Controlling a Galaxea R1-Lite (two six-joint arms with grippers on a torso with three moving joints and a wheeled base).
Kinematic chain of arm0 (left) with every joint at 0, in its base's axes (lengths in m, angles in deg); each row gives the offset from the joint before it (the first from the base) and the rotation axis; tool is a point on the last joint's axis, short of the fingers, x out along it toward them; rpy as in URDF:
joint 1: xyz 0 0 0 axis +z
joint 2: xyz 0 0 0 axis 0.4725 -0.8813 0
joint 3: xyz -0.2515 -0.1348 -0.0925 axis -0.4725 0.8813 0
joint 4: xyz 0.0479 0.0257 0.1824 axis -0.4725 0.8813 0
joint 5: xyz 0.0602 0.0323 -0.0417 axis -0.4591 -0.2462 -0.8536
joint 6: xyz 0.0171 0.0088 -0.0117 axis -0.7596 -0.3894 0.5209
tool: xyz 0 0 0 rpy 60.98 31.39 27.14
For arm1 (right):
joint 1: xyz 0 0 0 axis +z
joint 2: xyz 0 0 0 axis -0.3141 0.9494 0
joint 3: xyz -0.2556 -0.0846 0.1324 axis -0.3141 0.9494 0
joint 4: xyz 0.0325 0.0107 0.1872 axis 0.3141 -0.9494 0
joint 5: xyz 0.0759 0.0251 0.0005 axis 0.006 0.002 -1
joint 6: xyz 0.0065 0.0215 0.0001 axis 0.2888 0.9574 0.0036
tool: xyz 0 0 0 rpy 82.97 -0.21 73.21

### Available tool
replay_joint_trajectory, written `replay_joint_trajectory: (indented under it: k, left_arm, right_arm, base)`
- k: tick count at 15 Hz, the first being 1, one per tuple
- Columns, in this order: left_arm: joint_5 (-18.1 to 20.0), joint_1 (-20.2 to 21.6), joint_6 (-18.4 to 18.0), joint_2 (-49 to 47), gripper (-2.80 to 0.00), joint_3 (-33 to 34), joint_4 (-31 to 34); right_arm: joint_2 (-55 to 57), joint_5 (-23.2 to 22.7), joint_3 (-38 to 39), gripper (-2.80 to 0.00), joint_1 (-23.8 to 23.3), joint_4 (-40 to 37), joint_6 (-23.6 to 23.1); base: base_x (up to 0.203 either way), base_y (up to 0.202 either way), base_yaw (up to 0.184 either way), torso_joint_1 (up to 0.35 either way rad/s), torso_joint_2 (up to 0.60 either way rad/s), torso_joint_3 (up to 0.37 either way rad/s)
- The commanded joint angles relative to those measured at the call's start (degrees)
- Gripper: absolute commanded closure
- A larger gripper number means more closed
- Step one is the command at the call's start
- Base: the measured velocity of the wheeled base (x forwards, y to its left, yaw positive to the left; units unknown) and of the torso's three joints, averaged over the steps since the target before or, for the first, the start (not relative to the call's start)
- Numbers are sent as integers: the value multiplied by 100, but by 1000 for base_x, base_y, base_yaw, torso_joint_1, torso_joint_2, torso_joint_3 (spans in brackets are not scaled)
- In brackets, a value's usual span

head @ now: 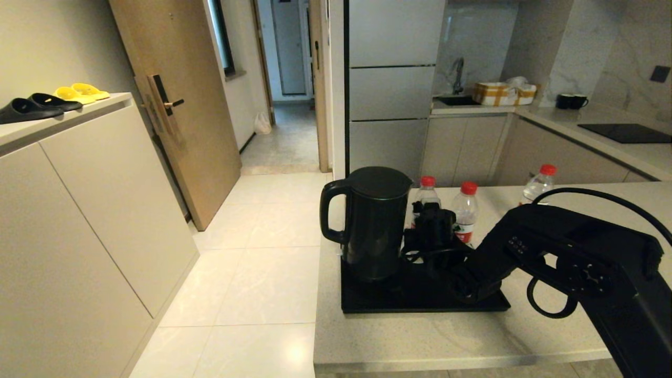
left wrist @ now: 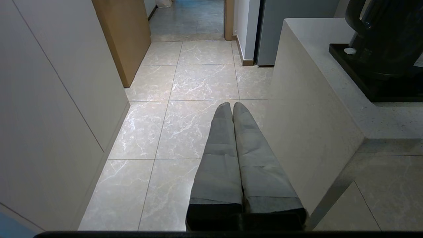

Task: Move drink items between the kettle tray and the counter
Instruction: Return the bottled water to its original position

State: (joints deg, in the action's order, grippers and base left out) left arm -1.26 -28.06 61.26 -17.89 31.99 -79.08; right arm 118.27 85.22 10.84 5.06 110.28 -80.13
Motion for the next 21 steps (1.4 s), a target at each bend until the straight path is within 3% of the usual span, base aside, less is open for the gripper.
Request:
replay_joint_trajectory:
  k: [1,6,9,14,19,20,21]
  left_arm:
    - [-8,4,0,-7,0,1,1]
    - [-1,4,0,-7,0,1,1]
    - [-2,4,0,-7,0,1,1]
    - [-1,4,0,-7,0,1,1]
    - [0,4,0,-7,0,1,1]
    - [0,-5,0,-7,0,1,1]
    - [-1,4,0,-7,0,1,1]
  right_arm:
    - [-49,0,18,-280,27,40,12]
    - [-124,-5,92,-280,27,31,35]
    - [-622,-157,893,-280,114,34,57]
    - [-2419,-947,2266,-280,220,-261,546]
    - [-5158,-1689,3076,-280,201,-1818,661]
    - [-5792,-1744,3184,0,203,-2311,733]
    - [-6341,-1782,3262,0,205,-2810,830]
  base:
    - [0,0,0,0,0,0]
    - [0,0,0,0,0,0]
    - [0,0,0,0,0,0]
    - [0,0,0,0,0,0]
    - [0,0,0,0,0,0]
    - [0,0,0,0,0,0]
    - [0,0,0,0,0,0]
